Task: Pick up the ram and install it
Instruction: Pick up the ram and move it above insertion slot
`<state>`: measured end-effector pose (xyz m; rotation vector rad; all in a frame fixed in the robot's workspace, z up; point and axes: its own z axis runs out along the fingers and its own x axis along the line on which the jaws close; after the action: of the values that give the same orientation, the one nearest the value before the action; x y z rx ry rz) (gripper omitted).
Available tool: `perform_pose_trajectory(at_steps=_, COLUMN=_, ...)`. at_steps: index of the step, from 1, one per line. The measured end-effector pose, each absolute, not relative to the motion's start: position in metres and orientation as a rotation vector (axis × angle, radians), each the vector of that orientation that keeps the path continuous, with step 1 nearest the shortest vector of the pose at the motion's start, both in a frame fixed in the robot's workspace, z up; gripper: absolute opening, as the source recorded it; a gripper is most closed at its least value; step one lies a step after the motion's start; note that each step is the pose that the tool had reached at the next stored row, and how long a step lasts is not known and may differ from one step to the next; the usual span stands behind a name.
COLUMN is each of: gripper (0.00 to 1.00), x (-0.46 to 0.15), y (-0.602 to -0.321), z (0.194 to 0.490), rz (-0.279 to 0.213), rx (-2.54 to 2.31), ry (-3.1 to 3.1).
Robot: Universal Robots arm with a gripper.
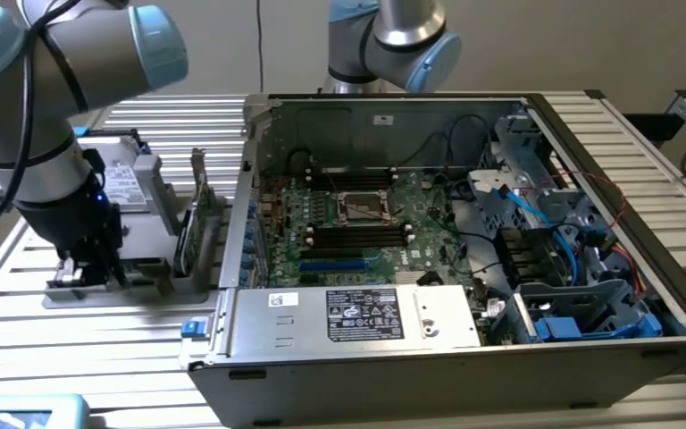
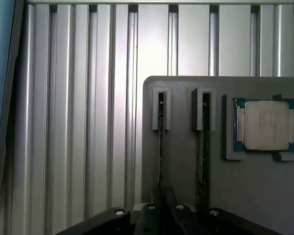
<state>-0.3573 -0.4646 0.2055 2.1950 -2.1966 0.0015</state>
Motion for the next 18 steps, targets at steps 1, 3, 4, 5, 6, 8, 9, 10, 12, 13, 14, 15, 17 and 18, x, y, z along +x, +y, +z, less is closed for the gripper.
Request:
perform_pose_trajectory(at_steps=1, gripper=0.14, x=-0.357, y=-0.465, z=0.21, rz=0.002, rx=2.195, ry=-2.197)
perform_pose_trajectory(at_steps=3, gripper=0.14, x=-0.358, y=-0.465, z=0.219, rz=0.002, rx=2.195, ry=-2.197)
perform_pose_trajectory(at_steps=4, gripper=0.14, x=-0.358, y=-0.465, z=0.224, rz=0.002, rx=2.195, ry=-2.197)
perform_pose_trajectory(at_steps=5, gripper=0.14, x=-0.358, y=-0.465, z=0.228, rz=0.002, rx=2.195, ry=-2.197)
perform_pose_trajectory(at_steps=6, gripper=0.14, x=-0.358, y=-0.465, z=0.233, rz=0.002, rx=2.195, ry=-2.197)
perform_pose_trajectory(at_steps=8, gripper=0.14, x=-0.358, y=-0.465, z=0.242, rz=0.002, rx=2.195, ry=-2.197)
perform_pose_trajectory(at_steps=9, gripper=0.14, x=-0.358, y=-0.465, z=0.246, rz=0.002, rx=2.195, ry=-2.197)
perform_pose_trajectory(at_steps=10, gripper=0.14, x=-0.358, y=-0.465, z=0.251, rz=0.002, rx=2.195, ry=-2.197)
perform_pose_trajectory(at_steps=12, gripper=0.14, x=-0.358, y=-0.466, z=0.26, rz=0.002, rx=2.195, ry=-2.197)
perform_pose_trajectory(at_steps=13, gripper=0.14, x=-0.358, y=-0.466, z=0.265, rz=0.002, rx=2.195, ry=-2.197)
perform_pose_trajectory(at_steps=14, gripper=0.14, x=-0.358, y=-0.466, z=0.269, rz=0.002, rx=2.195, ry=-2.197)
perform_pose_trajectory(at_steps=15, gripper=0.14, x=-0.358, y=-0.466, z=0.274, rz=0.002, rx=2.195, ry=-2.197)
perform_pose_trajectory(at_steps=17, gripper=0.14, x=-0.356, y=-0.466, z=0.283, rz=0.002, rx=2.195, ry=-2.196)
perform_pose_trajectory(at_steps=18, gripper=0.14, x=-0.355, y=-0.466, z=0.287, rz=0.002, rx=2.195, ry=-2.197)
